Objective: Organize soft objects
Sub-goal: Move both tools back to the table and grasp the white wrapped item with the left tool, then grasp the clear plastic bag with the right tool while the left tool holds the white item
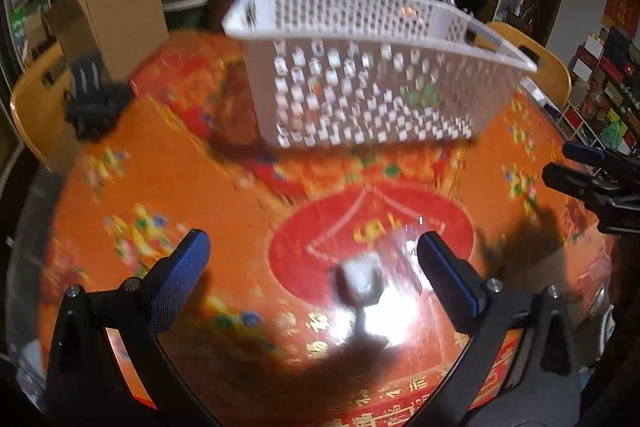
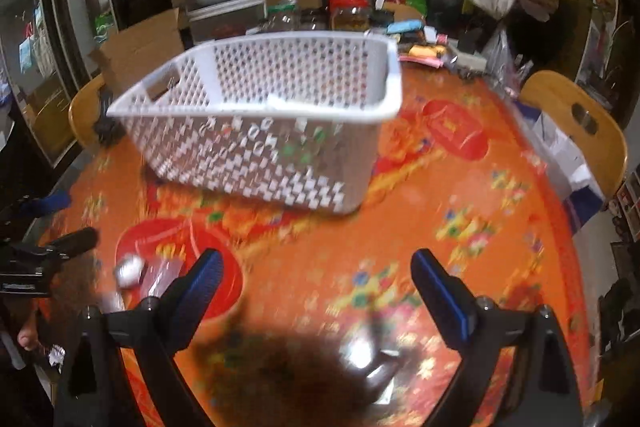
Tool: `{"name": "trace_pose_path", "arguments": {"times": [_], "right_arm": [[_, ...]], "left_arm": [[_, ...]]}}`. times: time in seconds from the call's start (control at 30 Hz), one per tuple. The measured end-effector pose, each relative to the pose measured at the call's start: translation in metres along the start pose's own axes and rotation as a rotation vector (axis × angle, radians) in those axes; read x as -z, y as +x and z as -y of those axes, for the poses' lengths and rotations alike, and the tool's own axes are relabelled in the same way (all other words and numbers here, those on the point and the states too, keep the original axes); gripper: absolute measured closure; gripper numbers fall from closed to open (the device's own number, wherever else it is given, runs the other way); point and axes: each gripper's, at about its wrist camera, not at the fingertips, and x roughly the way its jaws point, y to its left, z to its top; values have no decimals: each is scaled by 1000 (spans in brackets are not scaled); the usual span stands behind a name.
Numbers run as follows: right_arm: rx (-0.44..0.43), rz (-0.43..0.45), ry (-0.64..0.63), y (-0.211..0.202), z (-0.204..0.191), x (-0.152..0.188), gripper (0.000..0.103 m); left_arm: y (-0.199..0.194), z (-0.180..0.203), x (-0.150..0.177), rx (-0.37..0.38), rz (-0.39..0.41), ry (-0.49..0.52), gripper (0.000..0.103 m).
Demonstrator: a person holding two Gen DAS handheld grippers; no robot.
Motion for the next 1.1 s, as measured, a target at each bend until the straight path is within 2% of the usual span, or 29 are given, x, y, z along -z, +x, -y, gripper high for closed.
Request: {"name": "trace_pose_path", "arguments": {"times": [0.2,0.27,0.4,0.6,0.67,0.7,1.1], "right_arm": [[-27,-2,39,3,1,21,8],[-31,-5,51,3,1,24,8],[-47,1,56,3,-5,29,8],[-78,-9,26,11,-24,34,8],[-93,-14,25,15,-29,34,8],[-99,-16,25,17,-31,34,8],[-193,-54,-5,48,-79,41,8]], "left_arm": [[20,9,17,17,-28,13,4],[25,11,20,14,-36,18,14],[30,17,23,16,-42,36,26],[31,25,28,22,-24,51,56],[29,24,28,33,-18,51,71],[29,22,28,39,-15,47,75],[17,-24,31,-10,28,-52,76]]}}
